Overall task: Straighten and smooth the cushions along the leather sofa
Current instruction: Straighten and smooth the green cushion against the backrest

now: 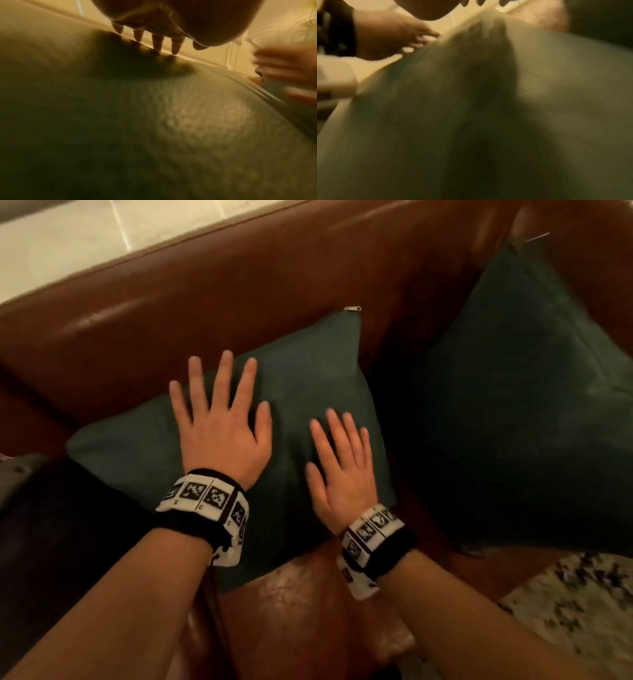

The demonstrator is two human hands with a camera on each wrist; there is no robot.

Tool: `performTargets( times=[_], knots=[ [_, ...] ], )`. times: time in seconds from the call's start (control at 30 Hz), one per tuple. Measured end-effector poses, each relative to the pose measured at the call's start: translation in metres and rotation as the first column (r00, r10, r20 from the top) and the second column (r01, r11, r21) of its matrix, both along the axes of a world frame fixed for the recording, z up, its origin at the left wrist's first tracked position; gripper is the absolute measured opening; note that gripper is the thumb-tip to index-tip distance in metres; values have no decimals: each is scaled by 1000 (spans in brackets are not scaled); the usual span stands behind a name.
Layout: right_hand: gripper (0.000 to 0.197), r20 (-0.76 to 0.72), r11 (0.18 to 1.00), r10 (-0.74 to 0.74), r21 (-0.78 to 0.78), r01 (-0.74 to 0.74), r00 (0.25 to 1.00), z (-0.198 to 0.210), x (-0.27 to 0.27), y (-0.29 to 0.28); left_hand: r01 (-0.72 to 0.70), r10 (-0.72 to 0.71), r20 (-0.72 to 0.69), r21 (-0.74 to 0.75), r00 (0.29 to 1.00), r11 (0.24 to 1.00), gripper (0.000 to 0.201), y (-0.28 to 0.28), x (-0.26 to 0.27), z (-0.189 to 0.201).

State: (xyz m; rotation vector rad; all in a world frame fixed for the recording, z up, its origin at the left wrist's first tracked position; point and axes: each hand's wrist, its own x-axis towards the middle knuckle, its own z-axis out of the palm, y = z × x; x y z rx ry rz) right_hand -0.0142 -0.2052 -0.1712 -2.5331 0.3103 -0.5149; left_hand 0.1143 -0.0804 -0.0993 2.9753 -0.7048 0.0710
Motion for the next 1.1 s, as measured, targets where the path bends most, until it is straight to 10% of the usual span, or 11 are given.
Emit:
performTargets(
  times=[0.2,0.33,0.47,0.63,0.93,1.1],
  knots=[
    [60,-172,992,-122,-1,124,977,-18,44,-26,-43,47,-58,59,997,997,60,10,18,-15],
    [62,-459,747,-316,420,516,831,-82,-32,-33,-41,47,-66,89,997,995,60,7,14,-17],
    [57,-601,643,-278,463,610,749,-78,-53,-42,-52,60,-81,87,995,995,60,6,11,-19],
    [59,-156,843,-264,442,307,952,-15,34,-40,-49,55,-84,71,995,996,60,8,13,-18],
    [59,-564,867,-160,312,388,810,-47,-37,-39,-61,67,-94,72,993,996,61,7,11,-13],
    [58,-138,996,67,73,-57,988,48,54,-38,0,0,-10,24,1000,1000,63,-7,5,-5]
  ],
)
